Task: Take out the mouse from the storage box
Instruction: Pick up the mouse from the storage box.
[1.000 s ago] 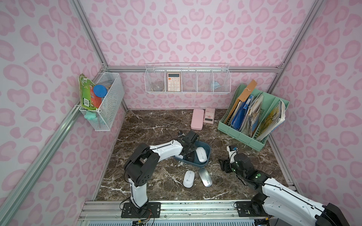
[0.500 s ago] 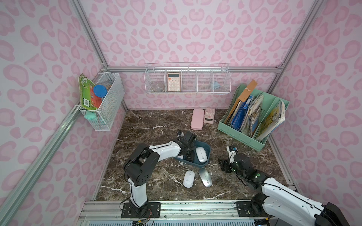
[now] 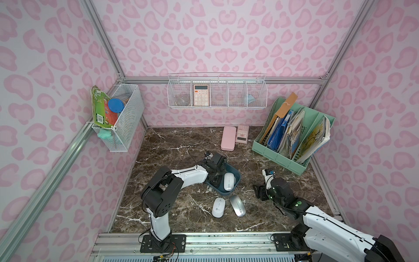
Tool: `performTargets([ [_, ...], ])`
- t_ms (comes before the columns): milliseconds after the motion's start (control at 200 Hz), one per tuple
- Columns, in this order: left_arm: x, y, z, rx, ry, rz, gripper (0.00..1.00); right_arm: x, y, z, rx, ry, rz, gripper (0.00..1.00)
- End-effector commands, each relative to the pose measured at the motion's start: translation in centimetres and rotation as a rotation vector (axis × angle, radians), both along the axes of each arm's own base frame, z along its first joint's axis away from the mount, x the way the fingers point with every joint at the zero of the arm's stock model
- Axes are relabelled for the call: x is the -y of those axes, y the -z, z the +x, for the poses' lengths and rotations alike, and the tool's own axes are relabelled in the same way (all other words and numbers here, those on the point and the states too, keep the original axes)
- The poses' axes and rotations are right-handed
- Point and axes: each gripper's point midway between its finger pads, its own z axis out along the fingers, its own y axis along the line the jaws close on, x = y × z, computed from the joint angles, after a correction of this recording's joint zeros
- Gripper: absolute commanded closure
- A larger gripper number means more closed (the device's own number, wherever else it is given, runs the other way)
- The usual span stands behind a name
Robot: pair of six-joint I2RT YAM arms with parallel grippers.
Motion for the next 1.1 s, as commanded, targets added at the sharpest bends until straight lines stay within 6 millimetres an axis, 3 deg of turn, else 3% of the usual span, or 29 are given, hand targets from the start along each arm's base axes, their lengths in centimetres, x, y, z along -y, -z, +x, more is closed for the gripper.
performTargets([
  [0,0.4,-0.9,-0.1,0.026,0.037,-0.001,0.76,-0.3,-0.7,0.4,0.023,-0.001,0.016,0.3],
  [345,0.6,-3.3,-1.4,0.042,0.082,-0.054,0.8,-0.3,-0.9,0.6,0.024,0.001,0.011,0.3],
  [575,-0.7,-5.1,-3.6,0.048,0.097,-0.077,0.8,-0.4,-1.0,0.6,0.02,-0.002,0.008,0.3],
  [880,-3.5,-7.0,-9.0,0.034,0.178,-0.079,0.8,-1.2,-1.4,0.8,0.01,-0.024,0.024,0.3],
  [1095,-6.6,-7.7,-14.4,0.001,0.239,-0.076,0.79,-2.2,-1.5,0.9,-0.008,-0.041,0.05,0.3],
])
